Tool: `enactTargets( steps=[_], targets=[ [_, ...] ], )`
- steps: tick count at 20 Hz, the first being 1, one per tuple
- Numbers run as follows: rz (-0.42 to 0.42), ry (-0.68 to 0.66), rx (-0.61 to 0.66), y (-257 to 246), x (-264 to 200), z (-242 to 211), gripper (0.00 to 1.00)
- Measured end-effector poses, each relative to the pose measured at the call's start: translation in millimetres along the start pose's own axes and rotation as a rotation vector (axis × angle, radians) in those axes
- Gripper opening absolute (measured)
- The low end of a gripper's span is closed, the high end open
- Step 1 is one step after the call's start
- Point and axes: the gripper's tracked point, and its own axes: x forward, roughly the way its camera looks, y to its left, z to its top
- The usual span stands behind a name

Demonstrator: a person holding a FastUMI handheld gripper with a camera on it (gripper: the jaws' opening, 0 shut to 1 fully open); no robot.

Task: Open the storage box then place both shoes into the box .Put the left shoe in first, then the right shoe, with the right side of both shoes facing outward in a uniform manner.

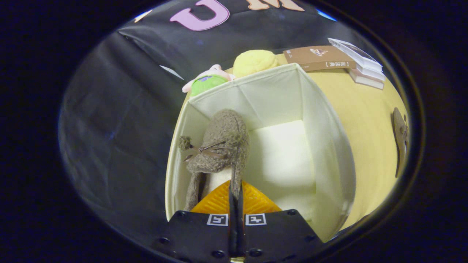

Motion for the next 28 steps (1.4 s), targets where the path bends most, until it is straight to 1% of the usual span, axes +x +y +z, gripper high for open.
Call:
enactTargets(
  steps=[3, 4, 6, 11, 14, 17, 19, 22, 28],
  targets=[
    [0.035, 0.014, -0.016, 5.4, -1.4, -4.2, 0.45],
    [0.068, 0.015, -0.015, 12.4, -13.0, -0.8, 0.52],
    [0.126, -0.002, -0.016, 23.8, -16.0, 3.3, 0.66],
    [0.195, -0.063, -0.131, 24.1, -52.3, 18.0, 1.00],
    [0.226, -0.124, -0.182, 11.8, -86.3, 31.7, 1.00],
    [0.218, -0.203, -0.223, -17.3, -118.4, 52.0, 1.00],
    [0.193, -0.267, -0.252, -44.4, -139.0, 68.7, 1.00],
    [0.145, -0.335, -0.283, -85.6, -164.0, 78.8, 1.00],
    [0.017, -0.380, -0.291, -180.7, -190.1, 94.4, 1.00]
  ],
)
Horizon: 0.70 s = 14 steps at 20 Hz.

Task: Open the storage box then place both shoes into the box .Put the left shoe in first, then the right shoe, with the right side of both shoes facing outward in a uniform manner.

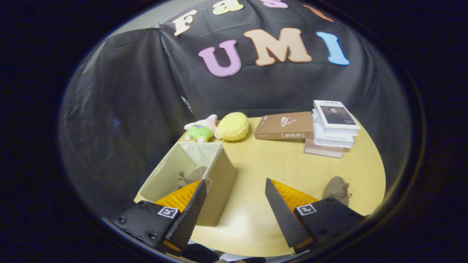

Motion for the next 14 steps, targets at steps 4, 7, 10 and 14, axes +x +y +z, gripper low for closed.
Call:
enactTargets(
  steps=[4, 7, 10, 14],
  targets=[
    [-0.075, -0.001, -0.012, -60.4, -12.9, -11.1, 1.00],
    [-0.125, 0.015, 0.003, -104.0, -17.7, -26.4, 1.00],
    [-0.152, 0.052, 0.039, -139.7, -20.5, -46.1, 1.00],
    [-0.214, 0.098, 0.039, -188.8, -27.2, -71.3, 1.00]
  ],
)
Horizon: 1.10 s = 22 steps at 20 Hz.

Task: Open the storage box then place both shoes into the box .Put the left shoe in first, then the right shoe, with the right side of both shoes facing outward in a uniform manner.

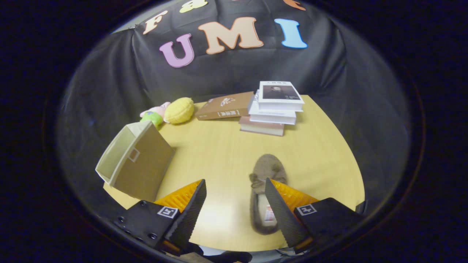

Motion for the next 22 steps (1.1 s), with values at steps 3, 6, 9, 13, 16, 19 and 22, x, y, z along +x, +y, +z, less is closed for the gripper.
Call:
enactTargets(
  steps=[3, 6, 9, 13, 16, 19, 22],
  targets=[
    [-0.045, 0.041, -0.009, -34.9, 5.8, -18.1, 1.00],
    [-0.074, 0.094, -0.026, -62.8, 15.4, -36.7, 1.00],
    [-0.074, 0.161, -0.047, -81.6, 32.0, -53.9, 1.00],
    [-0.067, 0.245, -0.072, -91.6, 55.6, -71.2, 1.00],
    [-0.011, 0.298, -0.054, -83.3, 63.3, -79.7, 0.80],
    [0.004, 0.333, -0.031, -82.0, 65.5, -82.4, 0.59],
    [-0.033, 0.358, 0.051, -95.6, 66.0, -81.8, 0.30]
  ],
)
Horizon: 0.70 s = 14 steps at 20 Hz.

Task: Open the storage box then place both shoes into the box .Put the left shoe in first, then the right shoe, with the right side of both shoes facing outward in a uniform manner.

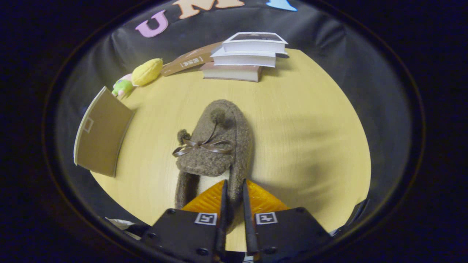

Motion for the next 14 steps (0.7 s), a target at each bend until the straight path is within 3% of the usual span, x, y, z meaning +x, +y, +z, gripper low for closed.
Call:
enactTargets(
  steps=[2, 6, 14],
  targets=[
    [0.016, 0.026, 0.083, -0.4, -1.1, -2.3, 0.07],
    [-0.019, 0.013, 0.120, -2.6, -7.4, -5.2, 0.03],
    [0.095, -0.017, 0.250, 51.8, -41.2, 8.6, 0.03]
  ],
)
